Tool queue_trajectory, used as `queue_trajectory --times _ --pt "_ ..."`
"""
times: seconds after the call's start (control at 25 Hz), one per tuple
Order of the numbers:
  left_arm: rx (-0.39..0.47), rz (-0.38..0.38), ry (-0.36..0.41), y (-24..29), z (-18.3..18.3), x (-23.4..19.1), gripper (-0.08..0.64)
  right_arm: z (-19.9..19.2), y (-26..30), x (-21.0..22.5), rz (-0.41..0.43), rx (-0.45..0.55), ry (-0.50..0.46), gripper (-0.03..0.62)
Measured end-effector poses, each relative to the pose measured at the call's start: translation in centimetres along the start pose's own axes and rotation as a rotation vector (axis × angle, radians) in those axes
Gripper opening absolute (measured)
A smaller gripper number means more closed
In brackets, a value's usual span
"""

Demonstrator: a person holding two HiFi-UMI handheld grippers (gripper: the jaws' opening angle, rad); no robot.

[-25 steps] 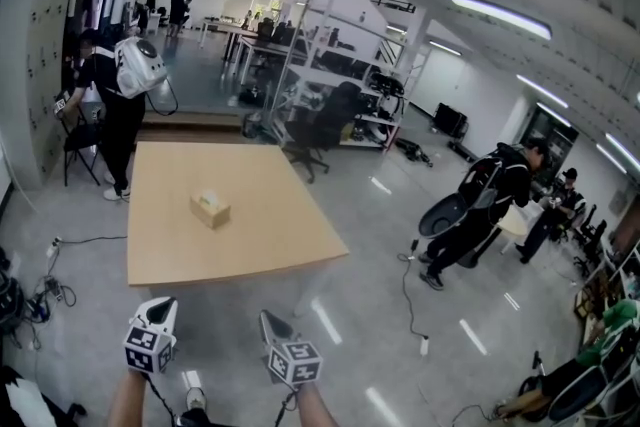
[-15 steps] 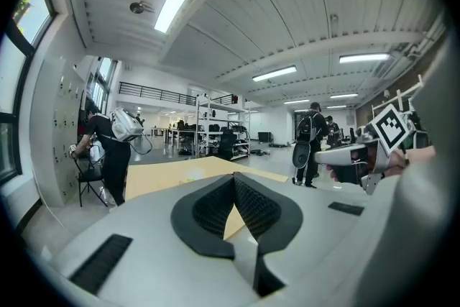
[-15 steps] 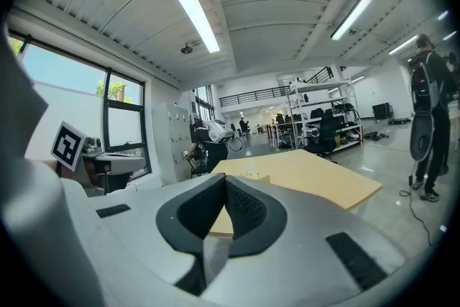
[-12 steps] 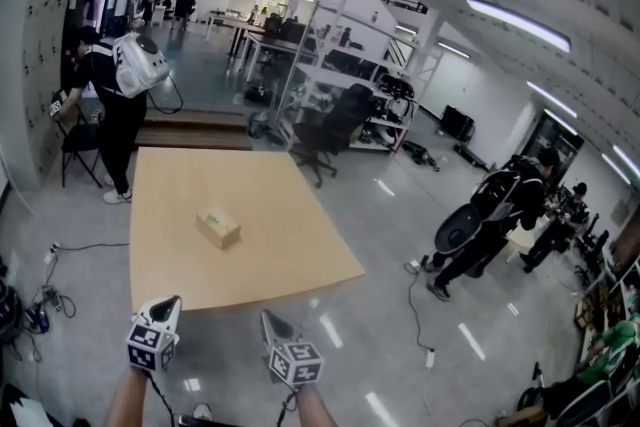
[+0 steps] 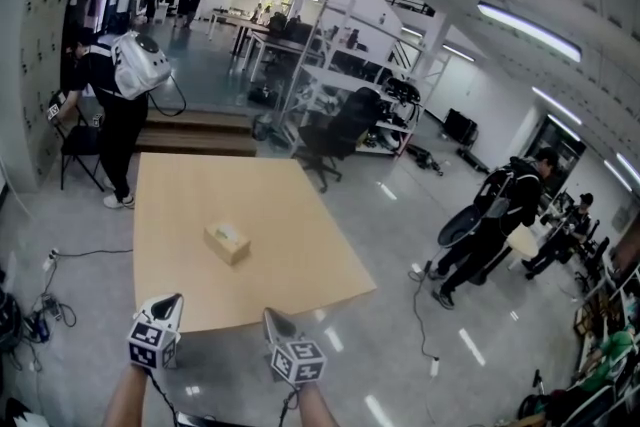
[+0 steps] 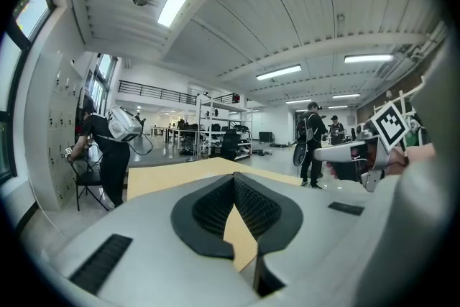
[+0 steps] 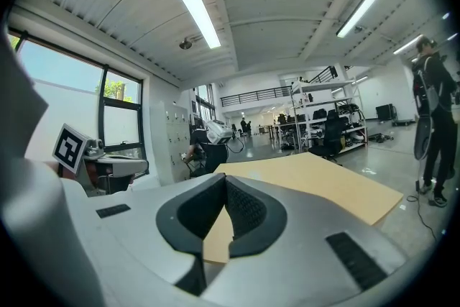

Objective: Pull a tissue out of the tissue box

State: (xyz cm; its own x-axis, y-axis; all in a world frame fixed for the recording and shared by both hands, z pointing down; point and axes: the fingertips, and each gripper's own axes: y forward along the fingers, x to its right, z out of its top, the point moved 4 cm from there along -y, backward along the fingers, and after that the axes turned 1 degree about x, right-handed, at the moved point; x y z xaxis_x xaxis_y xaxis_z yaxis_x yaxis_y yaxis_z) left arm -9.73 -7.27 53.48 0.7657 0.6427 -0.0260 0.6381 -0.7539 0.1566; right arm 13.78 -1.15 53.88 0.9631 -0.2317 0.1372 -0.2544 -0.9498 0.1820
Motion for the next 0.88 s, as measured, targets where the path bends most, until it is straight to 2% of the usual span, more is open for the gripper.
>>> queue_trajectory --times 0.4,0.88 --pt "0.018 0.002 -0.015 3.7 0.5 -3.7 0.008 1.3 4.9 0.6 0.012 -0.004 -0.019 0.011" --pt "0.012 0.003 -0.018 6.2 0.7 -4.5 0.008 1.6 6.9 2.4 0.008 -0.007 -0.015 0.011"
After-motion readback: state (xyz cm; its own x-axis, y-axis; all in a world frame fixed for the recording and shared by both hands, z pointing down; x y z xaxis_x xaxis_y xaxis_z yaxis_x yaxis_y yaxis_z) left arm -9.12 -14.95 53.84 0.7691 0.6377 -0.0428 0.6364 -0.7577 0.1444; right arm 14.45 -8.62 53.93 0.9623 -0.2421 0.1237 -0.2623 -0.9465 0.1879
